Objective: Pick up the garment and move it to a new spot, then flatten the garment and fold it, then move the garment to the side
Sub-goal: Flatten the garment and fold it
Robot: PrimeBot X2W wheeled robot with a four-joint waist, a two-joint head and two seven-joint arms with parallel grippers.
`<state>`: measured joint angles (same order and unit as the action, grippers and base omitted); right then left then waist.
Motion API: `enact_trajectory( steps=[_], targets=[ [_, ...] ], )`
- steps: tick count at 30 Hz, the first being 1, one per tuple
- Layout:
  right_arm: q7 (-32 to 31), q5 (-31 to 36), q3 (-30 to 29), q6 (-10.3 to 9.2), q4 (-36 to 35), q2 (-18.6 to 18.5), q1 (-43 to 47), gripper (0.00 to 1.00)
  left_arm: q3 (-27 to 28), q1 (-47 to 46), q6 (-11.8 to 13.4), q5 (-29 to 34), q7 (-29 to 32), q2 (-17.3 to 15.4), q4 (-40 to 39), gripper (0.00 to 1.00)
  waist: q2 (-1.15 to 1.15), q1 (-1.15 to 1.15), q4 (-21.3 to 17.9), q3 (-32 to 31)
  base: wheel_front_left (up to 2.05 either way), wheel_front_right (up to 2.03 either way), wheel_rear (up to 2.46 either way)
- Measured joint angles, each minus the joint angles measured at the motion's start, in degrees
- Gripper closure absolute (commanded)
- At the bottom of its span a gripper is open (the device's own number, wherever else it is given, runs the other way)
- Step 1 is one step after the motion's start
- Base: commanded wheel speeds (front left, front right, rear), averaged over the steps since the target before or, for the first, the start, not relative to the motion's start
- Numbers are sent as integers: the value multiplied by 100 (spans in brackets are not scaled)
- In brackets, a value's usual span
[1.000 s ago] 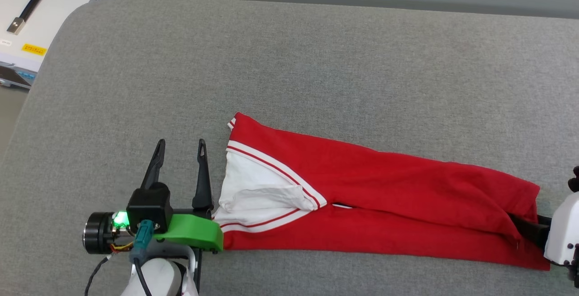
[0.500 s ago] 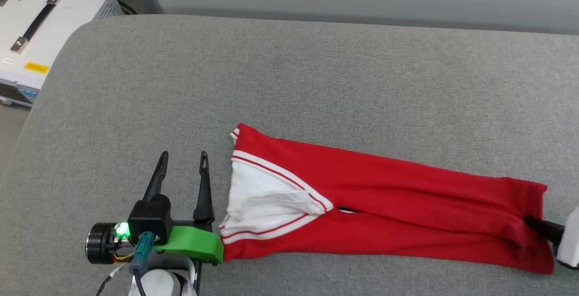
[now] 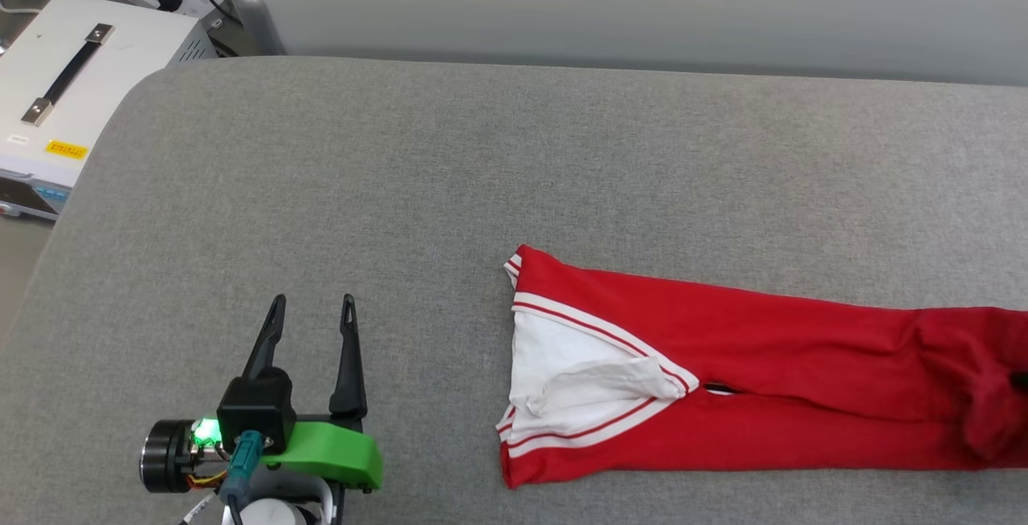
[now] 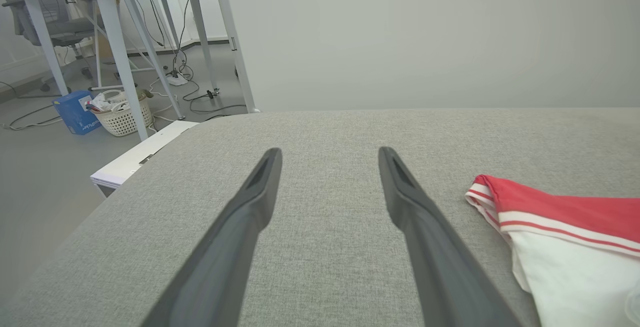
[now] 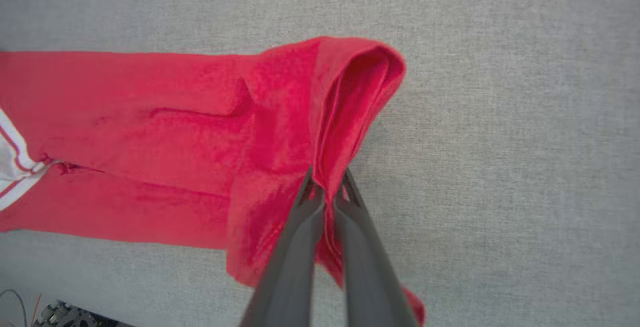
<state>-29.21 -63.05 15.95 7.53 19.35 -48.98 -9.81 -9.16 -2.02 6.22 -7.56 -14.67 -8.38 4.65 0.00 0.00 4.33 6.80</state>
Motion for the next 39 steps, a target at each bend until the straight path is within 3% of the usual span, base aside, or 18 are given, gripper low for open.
enact_trajectory(
  steps=[5, 10, 16, 26, 33, 39],
  targets=[
    [-319, -151, 70, 0, -984, 162, 20, 100, 92, 15, -103, 112, 0, 83, 21, 0, 0, 0, -18, -8, 0, 0, 0],
    [-664, 118, 368, -1, -1861, 517, -255, 100, 144, 10, -189, 200, 0, 174, 37, 0, 0, 0, 15, 74, 0, 0, 0],
    [-1135, 495, 1033, -1, -2214, 1060, -1075, 100, 155, -63, -285, 265, 0, 277, 35, 0, 0, 0, 83, 274, 0, 0, 0],
    [-1245, 745, 2541, -1, -1848, 1938, -2282, 100, 166, -394, -346, 336, 0, 389, 45, 0, 0, 0, 261, 688, 0, 0, 0],
    [-664, 809, 3238, -1, -1159, 2421, -2876, 100, 209, -522, -354, 354, 0, 446, 67, 0, 0, 0, 326, 945, 0, 0, 0],
    [-292, 884, 3879, 0, -310, 2562, -2982, 100, 192, -597, -354, 366, 0, 475, 111, 0, 0, 0, 359, 1065, 0, 0, 0]
  ],
)
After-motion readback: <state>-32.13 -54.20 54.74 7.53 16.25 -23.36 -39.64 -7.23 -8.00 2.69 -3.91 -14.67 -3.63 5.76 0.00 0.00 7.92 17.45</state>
